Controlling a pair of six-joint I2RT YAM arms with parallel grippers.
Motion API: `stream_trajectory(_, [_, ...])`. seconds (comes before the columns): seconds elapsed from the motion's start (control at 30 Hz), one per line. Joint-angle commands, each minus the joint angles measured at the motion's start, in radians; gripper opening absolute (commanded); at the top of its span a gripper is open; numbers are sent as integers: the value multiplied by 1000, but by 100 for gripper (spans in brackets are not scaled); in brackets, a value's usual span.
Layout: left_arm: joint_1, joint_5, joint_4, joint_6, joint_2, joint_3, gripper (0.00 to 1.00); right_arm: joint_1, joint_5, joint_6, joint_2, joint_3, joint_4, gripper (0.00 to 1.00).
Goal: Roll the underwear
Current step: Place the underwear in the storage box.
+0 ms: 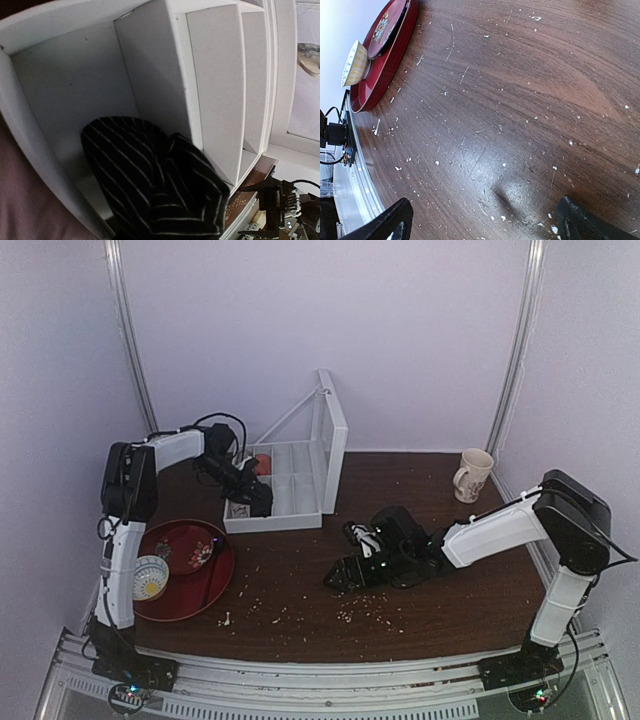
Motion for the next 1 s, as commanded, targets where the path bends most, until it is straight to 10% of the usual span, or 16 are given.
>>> stream_trajectory(0.0, [-46,-155,-111,-20,79,73,0,-4,-6,16,22,-24,-29,100])
stream_trajectory(0.97, [-83,-292,-233,-95,216,178,0,-4,2,26,-13,-66,-12,100])
